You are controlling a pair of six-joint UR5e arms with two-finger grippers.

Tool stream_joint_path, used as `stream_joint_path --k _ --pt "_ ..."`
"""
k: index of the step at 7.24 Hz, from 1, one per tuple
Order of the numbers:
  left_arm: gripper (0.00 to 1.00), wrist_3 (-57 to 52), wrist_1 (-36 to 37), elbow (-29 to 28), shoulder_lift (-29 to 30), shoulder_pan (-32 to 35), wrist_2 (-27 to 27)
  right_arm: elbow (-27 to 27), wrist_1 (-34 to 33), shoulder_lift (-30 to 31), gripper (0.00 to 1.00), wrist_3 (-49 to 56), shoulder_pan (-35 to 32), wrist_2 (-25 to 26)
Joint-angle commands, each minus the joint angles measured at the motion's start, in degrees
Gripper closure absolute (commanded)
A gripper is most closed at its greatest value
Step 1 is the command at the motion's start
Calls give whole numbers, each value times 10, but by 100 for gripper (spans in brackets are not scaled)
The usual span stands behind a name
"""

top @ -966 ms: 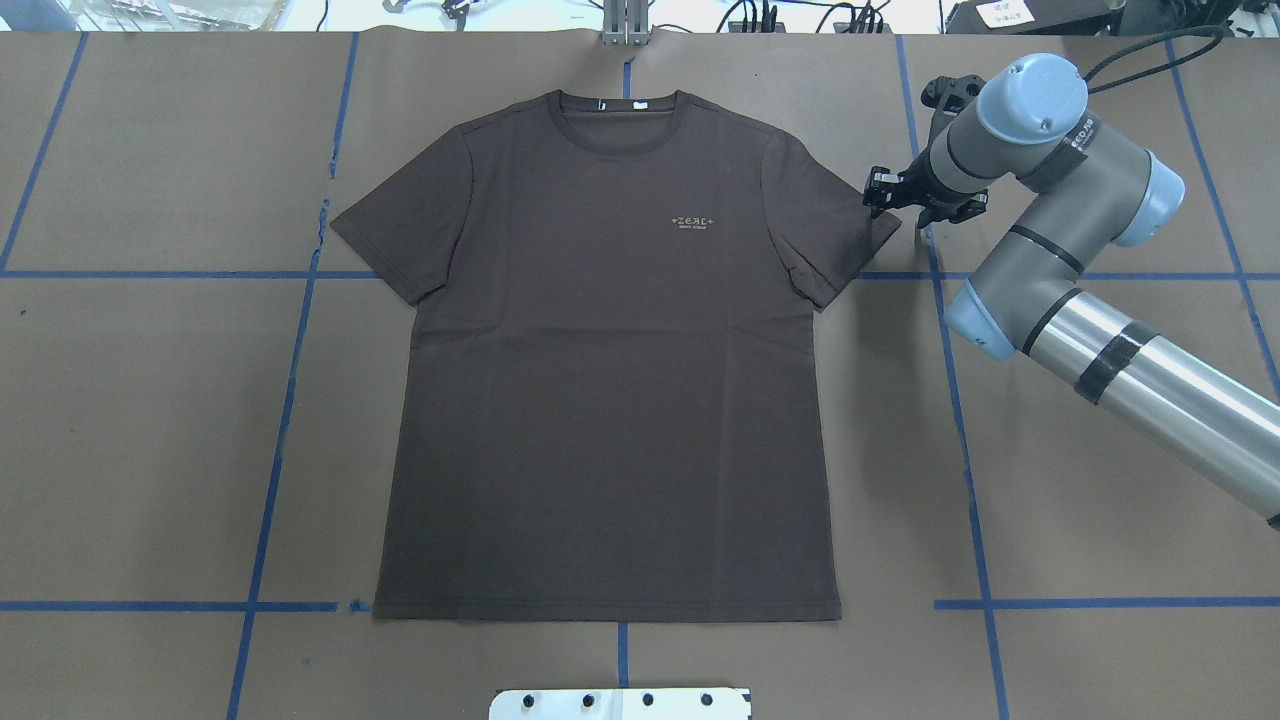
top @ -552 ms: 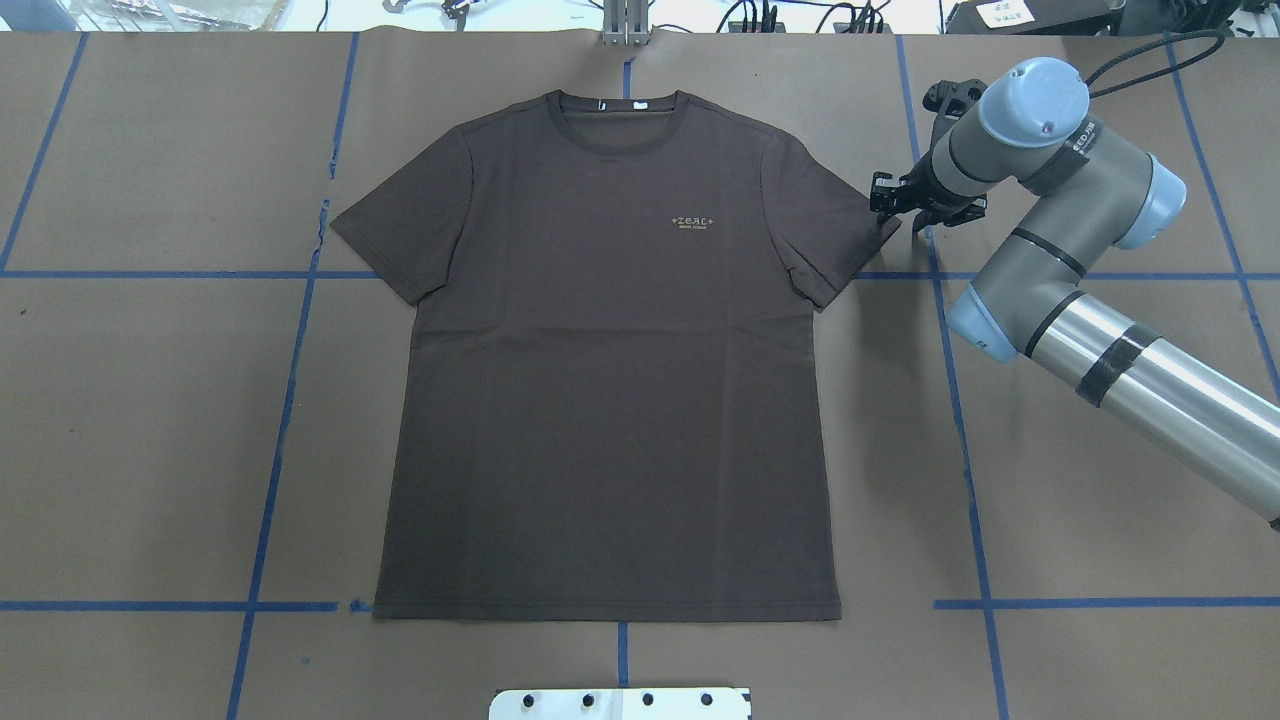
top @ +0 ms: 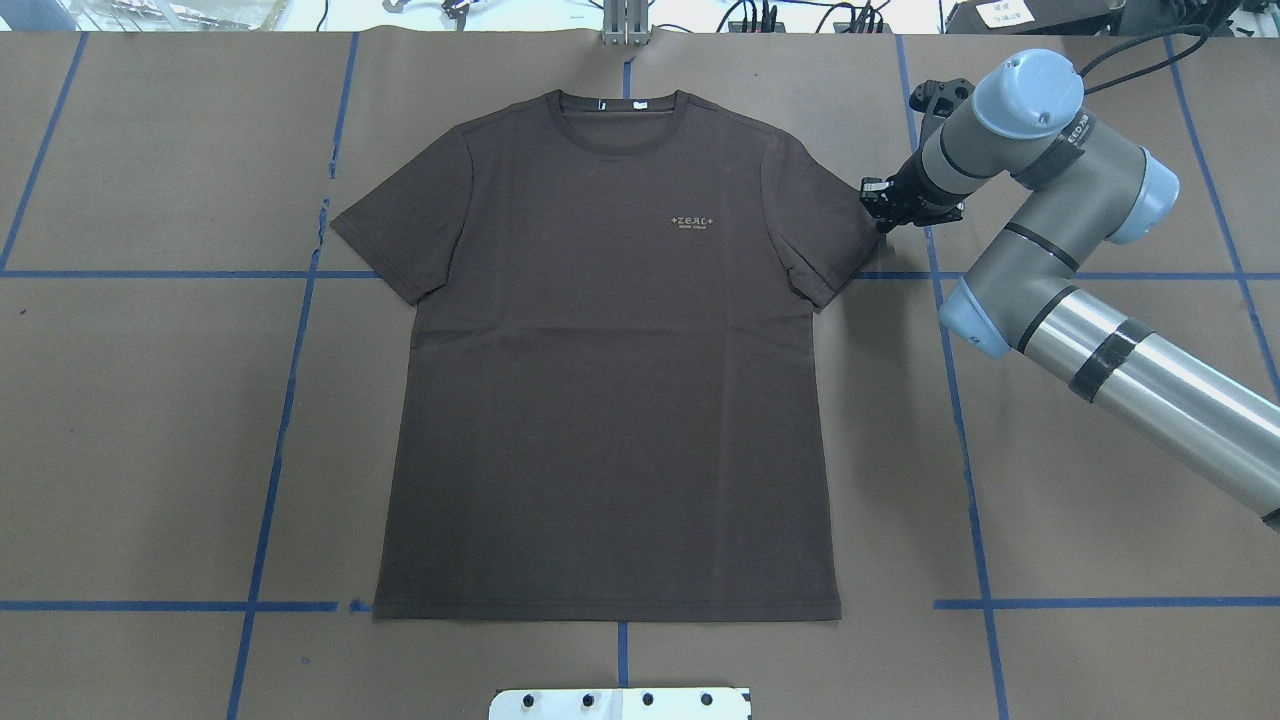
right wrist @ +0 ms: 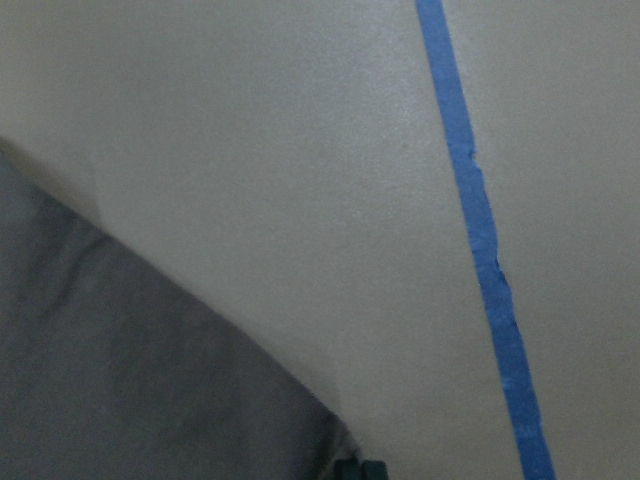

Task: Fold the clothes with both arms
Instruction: 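Fold the sleeve with the right gripper inward across the shirt body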

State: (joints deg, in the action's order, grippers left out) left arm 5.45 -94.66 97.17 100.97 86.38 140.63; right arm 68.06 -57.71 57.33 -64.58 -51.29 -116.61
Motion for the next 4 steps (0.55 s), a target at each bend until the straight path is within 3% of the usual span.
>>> stream_joint_path --k 1,3,4 --pt "0 0 0 0 -1 -1 0 11 -2 -30 100 -5 0 -26" --pt "0 0 0 -1 -1 0 0 -2 -17 -92 100 -50 16 -26" --pt "0 0 0 0 -2 0 0 -43 -16 -140 100 -80 36 -18"
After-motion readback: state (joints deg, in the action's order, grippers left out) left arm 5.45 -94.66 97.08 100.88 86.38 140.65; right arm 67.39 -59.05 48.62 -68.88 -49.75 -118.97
